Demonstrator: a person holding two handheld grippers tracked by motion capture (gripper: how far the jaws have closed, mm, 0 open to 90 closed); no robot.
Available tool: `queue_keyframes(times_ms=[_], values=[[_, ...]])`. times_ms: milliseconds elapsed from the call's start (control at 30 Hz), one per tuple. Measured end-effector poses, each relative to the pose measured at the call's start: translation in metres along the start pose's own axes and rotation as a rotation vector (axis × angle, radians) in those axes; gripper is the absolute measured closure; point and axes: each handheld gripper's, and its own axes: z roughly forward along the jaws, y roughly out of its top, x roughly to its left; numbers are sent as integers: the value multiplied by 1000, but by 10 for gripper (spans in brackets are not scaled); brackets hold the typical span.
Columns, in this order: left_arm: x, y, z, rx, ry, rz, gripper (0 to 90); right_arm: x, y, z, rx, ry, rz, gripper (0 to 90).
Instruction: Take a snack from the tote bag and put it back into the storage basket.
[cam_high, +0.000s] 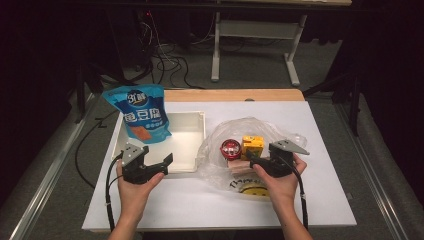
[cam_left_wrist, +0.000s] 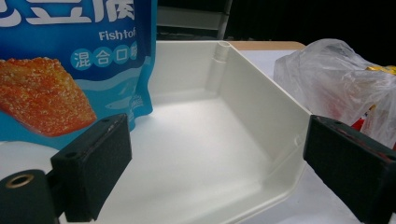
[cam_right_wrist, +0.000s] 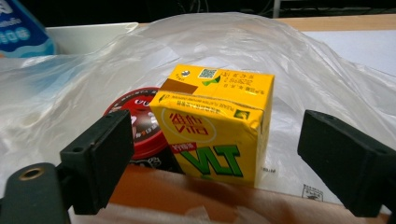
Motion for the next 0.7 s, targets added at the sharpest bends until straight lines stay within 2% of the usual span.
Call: queue_keyframes(times_ms=[100,167,233,300,433,500,567,700], values=[[-1,-3,1,15,-6,8,82,4,3,9,-3,-48,22,92],[0,-4,2,17,-3,6,81,4,4,10,-3,-51,28,92],[2,-4,2,18,3,13,81,7,6,15,-5,-75,33,90],[2,-4,2,18,5,-1,81,10,7,17,0,-77,29,87],[1,-5,2,25,0,7,81,16,9,22,5,-104,22,91],[-1,-7,3,31,-7,4,81,17,9,28,14,-142,36,103],[-2,-9,3,38,-11,9,82,17,8,32,19,-149,49,124],[-2,-9,3,42,-11,3,83,20,8,33,-5,-177,43,159]])
